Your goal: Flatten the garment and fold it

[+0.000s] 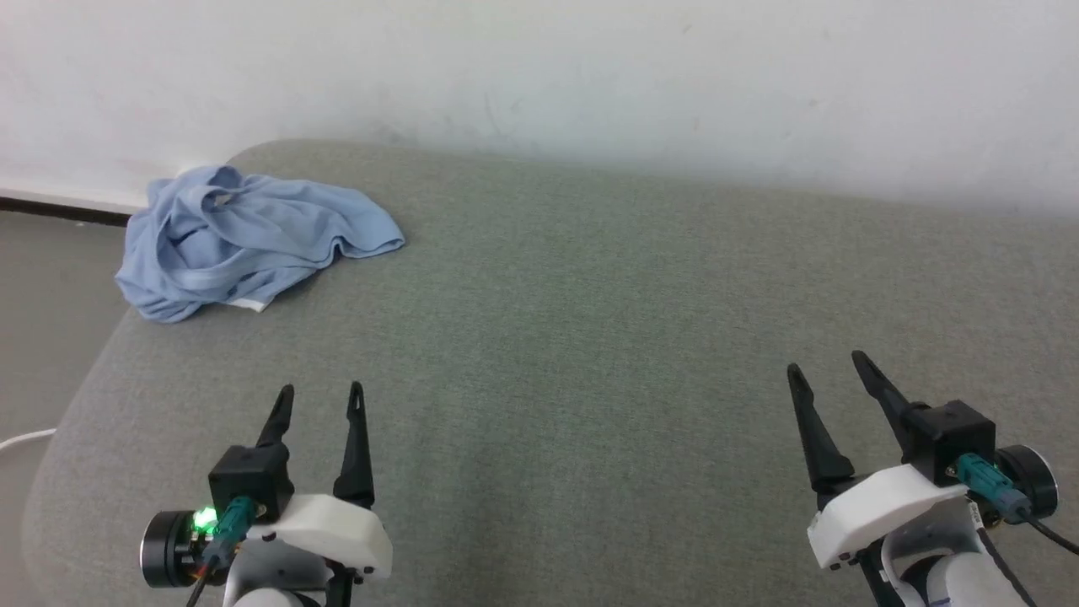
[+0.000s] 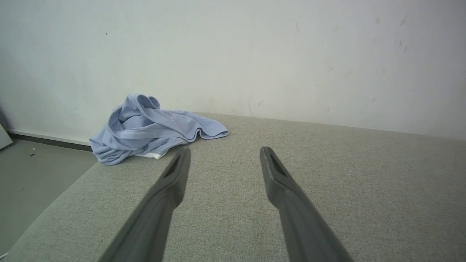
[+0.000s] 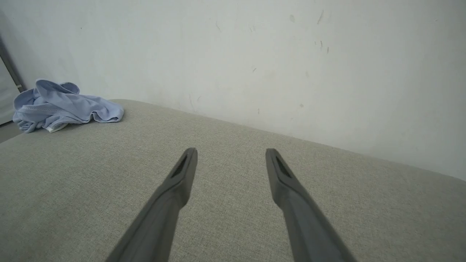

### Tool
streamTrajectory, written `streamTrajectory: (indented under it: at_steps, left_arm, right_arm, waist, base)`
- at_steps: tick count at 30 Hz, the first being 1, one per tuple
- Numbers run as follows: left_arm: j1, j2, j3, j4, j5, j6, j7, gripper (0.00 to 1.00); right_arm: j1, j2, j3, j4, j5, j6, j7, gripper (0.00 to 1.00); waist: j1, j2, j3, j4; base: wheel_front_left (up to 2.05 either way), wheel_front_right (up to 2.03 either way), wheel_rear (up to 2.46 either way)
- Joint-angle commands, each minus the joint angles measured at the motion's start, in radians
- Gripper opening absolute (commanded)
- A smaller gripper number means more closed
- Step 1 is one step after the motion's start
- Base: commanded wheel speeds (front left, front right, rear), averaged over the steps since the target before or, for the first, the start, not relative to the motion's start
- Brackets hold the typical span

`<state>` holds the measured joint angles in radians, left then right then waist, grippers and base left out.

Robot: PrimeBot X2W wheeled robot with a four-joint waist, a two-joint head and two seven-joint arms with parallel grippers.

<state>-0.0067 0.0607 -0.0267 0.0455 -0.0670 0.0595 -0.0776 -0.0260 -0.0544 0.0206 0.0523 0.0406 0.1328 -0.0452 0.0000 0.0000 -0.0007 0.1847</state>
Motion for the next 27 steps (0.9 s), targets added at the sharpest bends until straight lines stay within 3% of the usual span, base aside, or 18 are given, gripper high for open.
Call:
streamTrajectory:
  at_steps: [1, 27]
  left_arm:
    - [-0.005, 0.006, -0.001, 0.000, -0.013, 0.012, -0.012, 1.00]
    - [0.002, 0.015, -0.007, 0.016, -0.051, 0.058, -0.064, 1.00]
  right_arm:
    - [-0.017, 0.001, 0.004, 0.008, 0.009, -0.001, -0.009, 1.00]
    - [-0.032, 0.002, 0.015, 0.040, 0.035, -0.001, -0.039, 1.00]
  waist:
    - [0.0000, 0.0000, 0.002, 0.017]
    - [0.0000, 0.0000, 0.001, 0.127]
  base:
    - [0.00, 0.00, 0.00]
    - [0.00, 0.00, 0.00]
